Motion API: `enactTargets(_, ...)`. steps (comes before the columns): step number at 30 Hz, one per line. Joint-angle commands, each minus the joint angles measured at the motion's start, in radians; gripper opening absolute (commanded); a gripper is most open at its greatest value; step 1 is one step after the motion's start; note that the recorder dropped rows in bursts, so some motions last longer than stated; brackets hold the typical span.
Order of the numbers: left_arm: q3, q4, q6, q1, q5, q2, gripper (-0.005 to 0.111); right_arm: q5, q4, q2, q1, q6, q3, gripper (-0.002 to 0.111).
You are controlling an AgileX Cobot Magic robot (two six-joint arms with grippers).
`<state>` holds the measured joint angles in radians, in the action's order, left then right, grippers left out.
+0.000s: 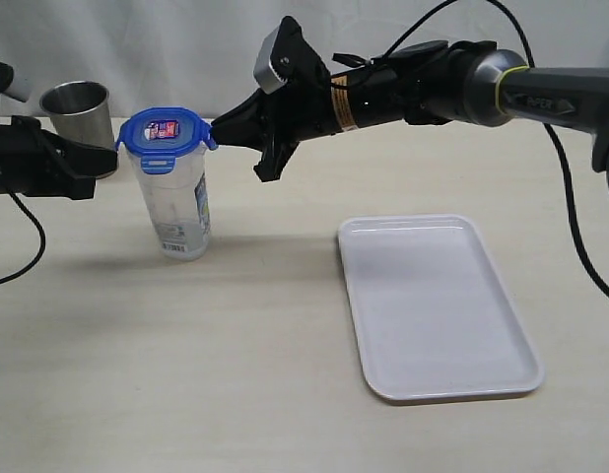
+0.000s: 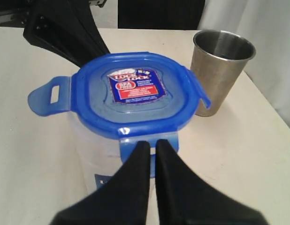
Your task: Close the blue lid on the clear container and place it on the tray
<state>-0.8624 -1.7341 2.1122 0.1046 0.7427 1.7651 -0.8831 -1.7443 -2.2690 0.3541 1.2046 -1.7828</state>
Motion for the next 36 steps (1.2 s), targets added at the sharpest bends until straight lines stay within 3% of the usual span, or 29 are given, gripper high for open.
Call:
enactTargets(1, 0.000, -0.010, 0.031, -0.001, 0.026, 0.004, 0.000, -0.037, 0.000, 0.011, -0.020, 0.044, -0.003, 0.005)
enactTargets(5, 0.002, -0.010, 0.031, -0.001, 0.027, 0.006, 0.000, 0.003, 0.000, 0.011, -0.014, 0.039, -0.003, 0.005)
enactTargets(10, 0.002, -0.010, 0.031, -0.001, 0.031, 0.006, 0.000, 0.177, 0.000, 0.007, 0.010, 0.009, -0.003, 0.005)
enactTargets(36, 0.002, -0.010, 0.031, -0.001, 0.025, 0.006, 0.000, 0.115, 0.000, -0.008, 0.044, 0.022, -0.003, 0.005)
